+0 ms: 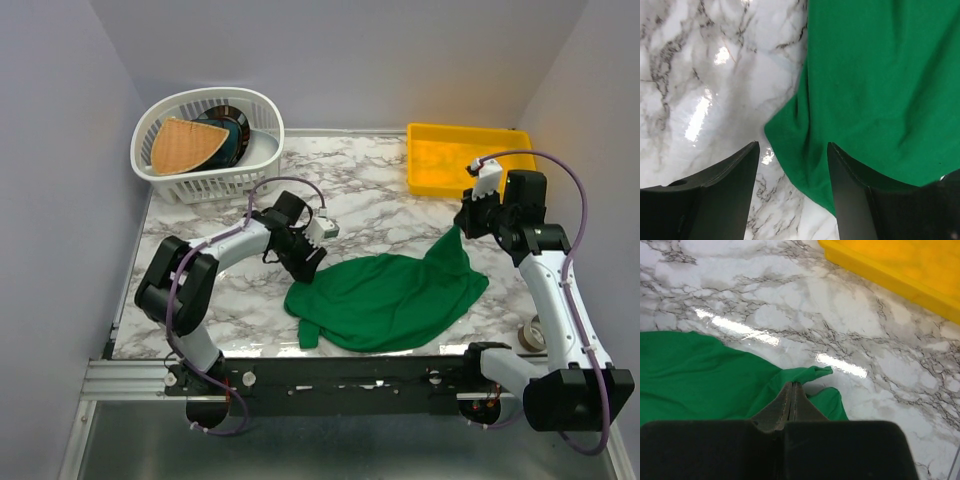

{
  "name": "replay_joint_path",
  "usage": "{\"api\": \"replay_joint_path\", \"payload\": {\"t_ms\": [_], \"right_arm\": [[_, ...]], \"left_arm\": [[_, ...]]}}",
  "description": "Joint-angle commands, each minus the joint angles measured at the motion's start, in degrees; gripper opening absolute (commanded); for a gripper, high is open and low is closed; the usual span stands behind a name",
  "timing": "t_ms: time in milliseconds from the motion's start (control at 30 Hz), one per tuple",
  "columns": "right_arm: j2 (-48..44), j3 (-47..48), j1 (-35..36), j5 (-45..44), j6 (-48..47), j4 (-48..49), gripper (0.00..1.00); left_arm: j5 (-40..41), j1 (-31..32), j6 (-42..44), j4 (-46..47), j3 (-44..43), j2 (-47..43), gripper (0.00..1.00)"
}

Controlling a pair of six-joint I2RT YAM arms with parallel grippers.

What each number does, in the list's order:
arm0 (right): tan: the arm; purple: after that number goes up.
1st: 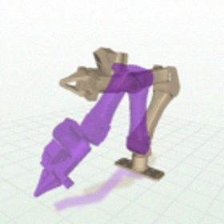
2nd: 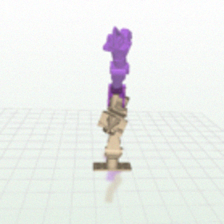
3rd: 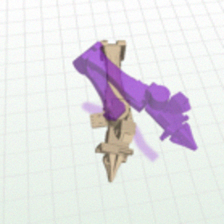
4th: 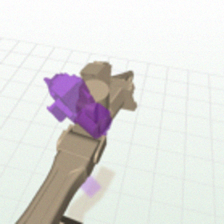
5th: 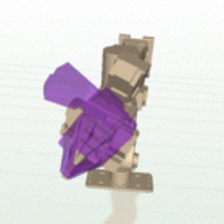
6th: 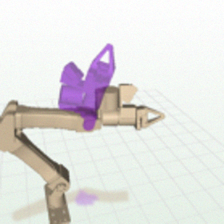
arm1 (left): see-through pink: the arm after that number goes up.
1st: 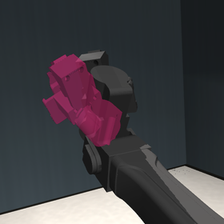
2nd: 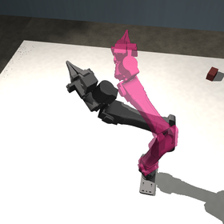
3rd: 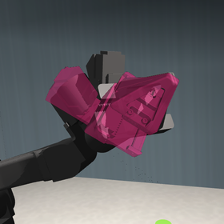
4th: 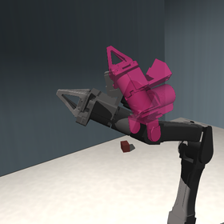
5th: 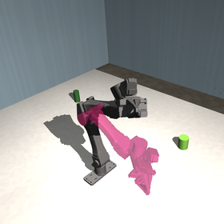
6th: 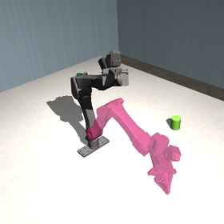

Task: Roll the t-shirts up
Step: Flatten out the T-shirt at the center of the board.

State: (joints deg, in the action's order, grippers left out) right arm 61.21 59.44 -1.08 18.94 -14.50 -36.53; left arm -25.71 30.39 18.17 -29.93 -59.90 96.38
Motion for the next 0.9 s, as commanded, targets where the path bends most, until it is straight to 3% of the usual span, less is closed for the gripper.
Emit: {"api": "replay_joint_path", "payload": {"t_ms": [0, 167, 267, 433, 667, 767, 867], "right_arm": [[1.1, -0.55, -0.06, 2.07, 0.44, -0.03, 0.0], [1.19, -0.73, -0.06, 2.33, 0.79, 0.5, 0.01], [1.02, -1.08, -0.06, 2.24, 0.97, 1.02, 0.01], [1.71, 0.76, -0.06, 1.54, 1.06, 4.62, 0.01], [10.59, 18.32, -0.41, -5.4, -2.02, 14.82, 0.0], [13.14, 26.74, -0.85, -5.41, -2.2, 13.95, 0.0], [11.22, 28.45, -0.85, -1.02, -3.07, 10.8, 0.0]], "left_arm": [[-0.66, 0.63, 1.16, -0.75, 1.98, 1.96, 0.64], [3.39, 0.81, 0.98, 1.63, 1.89, 4.25, 0.57], [3.22, 0.81, 0.64, 1.55, 1.01, 4.35, 0.4], [2.24, 0.37, 2.74, -1.88, -3.72, -0.83, 0.0], [11.28, -0.51, 8.36, -1.19, -11.64, -12.78, 0.0], [13.23, -0.51, 11.87, 0.14, -11.12, -19.37, 0.0], [11.4, -0.51, 16.0, -4.49, -9.63, -25.7, 0.0]]}}
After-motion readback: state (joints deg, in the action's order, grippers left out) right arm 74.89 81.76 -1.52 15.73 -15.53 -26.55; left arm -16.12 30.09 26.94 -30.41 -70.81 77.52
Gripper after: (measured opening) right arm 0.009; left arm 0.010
